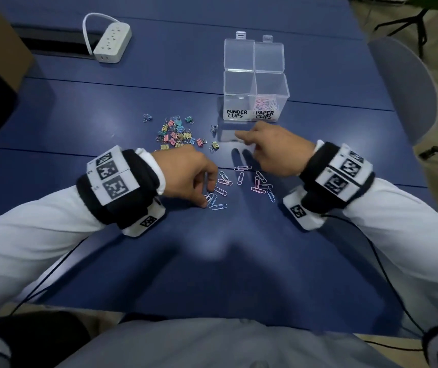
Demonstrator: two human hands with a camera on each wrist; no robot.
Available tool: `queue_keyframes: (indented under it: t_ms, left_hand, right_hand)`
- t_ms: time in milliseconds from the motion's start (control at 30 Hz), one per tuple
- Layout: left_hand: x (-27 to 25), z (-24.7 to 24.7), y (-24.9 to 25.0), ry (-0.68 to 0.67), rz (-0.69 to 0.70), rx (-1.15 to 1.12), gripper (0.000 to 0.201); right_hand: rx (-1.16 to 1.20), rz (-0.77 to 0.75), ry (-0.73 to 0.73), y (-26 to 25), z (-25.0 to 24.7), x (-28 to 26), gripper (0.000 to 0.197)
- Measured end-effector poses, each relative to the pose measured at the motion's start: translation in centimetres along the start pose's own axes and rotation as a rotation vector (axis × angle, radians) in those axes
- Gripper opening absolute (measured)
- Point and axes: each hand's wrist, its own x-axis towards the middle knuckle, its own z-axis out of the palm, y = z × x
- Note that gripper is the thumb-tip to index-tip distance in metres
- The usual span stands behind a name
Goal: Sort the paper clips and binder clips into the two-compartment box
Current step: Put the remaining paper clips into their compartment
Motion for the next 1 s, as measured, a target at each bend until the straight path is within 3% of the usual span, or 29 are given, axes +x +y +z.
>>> queue_keyframes:
  t_ms: [200,400,567,700,1000]
  left_hand:
    - [3.8,-0.5,2.0,0.025,0.071,0.028,0.022]
    - [3.7,-2.4,2.4,0.129,0.179,0.097,0.021]
    - [0.5,-1.5,1.3,-0.098,0.081,0.198,0.034]
    - [1.0,-0.1,0.7,-0.198,0.035,0.218,0.035]
    - [4.3,-1.1,2.5,0.005,0.154,0.142,0.023]
  right_hand:
    - [-0.036,0.086,-0.083,1.4,-1.1,-5.4,0.028]
    - [-0.070,0.097,-0.111,0.6,0.3,-8.2,0.029]
    - [-0.075,0.059,-0.116,0.2,1.2,-6.6,0.008]
    - [-0.059,-0.004,-0.086,-0.5,1.0,-4.3,0.012]
    - [0.002,0.020,0.062,0.6,0.1,-4.4,0.015]
